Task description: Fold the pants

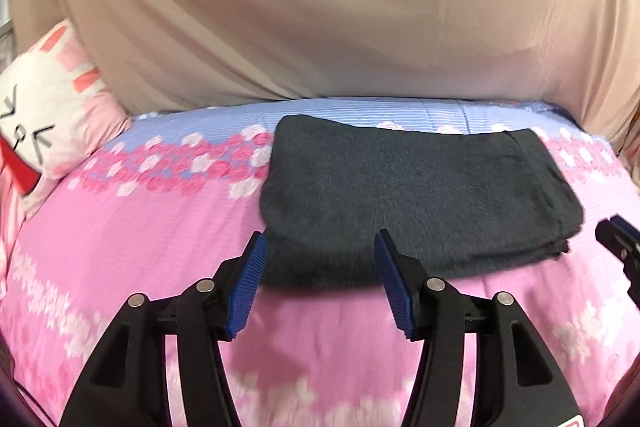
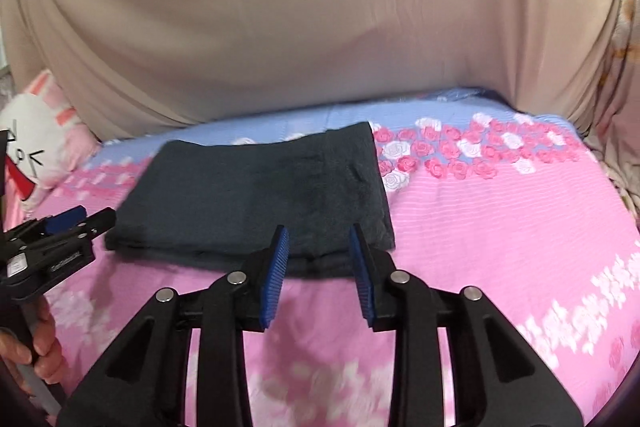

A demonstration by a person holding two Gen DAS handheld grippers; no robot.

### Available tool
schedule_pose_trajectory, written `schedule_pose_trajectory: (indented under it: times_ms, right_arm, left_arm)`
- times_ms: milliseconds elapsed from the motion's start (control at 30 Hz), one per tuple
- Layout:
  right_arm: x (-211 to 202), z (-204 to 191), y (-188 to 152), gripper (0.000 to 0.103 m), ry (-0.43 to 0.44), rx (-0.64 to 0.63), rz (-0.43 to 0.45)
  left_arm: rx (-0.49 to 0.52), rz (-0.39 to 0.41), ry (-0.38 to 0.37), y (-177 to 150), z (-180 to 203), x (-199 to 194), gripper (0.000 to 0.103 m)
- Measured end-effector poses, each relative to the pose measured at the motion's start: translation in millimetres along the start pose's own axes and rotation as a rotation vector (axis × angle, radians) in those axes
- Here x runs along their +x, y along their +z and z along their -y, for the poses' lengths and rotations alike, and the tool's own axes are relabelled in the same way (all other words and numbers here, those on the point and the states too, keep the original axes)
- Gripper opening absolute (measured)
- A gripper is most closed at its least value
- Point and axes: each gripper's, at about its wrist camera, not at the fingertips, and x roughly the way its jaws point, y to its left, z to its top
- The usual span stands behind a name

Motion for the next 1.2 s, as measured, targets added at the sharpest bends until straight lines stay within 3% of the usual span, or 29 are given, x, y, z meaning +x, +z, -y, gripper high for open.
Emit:
schedule_pose_trajectory:
  times_ms: [67,267,367,500,533,633,767,1000,1200]
  right_arm:
    - [-10.0,0.4,-10.4,0.039,-0.002,0.013,0.003]
    - [-43.1,-3.2,-55.2,0.049,-0.003,0.047,-0.034]
    - [-46.7,-2.7,-71.7,0.05,-0.018,0.044,-0.045]
    - [-53.7,-10.0,-96.0,0.06,-0.056,0.014,-0.069]
    - [-58.6,-13.7,-97.4,0.06,-0.065,-0.001,-0.054]
    - [-66.8,-21.2,-100.7,0.074,-0.089,-0.031,-0.017]
    - [-69.1,-25.3,-102.4,0.084,-0.117,-0.045,-0.006]
    - [-65.0,-19.5,-101.9,0.093,-0.155,-0.002,-0.026]
    - [-60.0,-19.1,-102.0,0.093,-0.163,-0.005,-0.049]
  left_arm:
    - [-0.022,-0.009,-0.022,-9.9,-3.6,-13.3,0.063]
    - [-0.043,-0.033,-0.026,-46.9,-8.0,-40.5,0.064]
    - [-0.054,-0.053,-0.029,-68.2,-11.4,-45.9,0.064]
    - [-0.054,-0.076,0.0,-91.7,-14.9,-44.3,0.064]
    - [-0.048,-0.072,0.016,-97.4,-15.3,-45.1,0.064]
    - [-0.019,-0.043,0.067,-109.9,-14.6,-50.7,0.064]
    - [-0.007,-0.022,0.067,-121.2,-15.9,-50.8,0.07]
    - [-0.044,-0.028,0.016,-117.9,-19.4,-44.6,0.07]
    - [-0.011,-0.019,-0.005,-113.5,-9.0,-40.3,0.07]
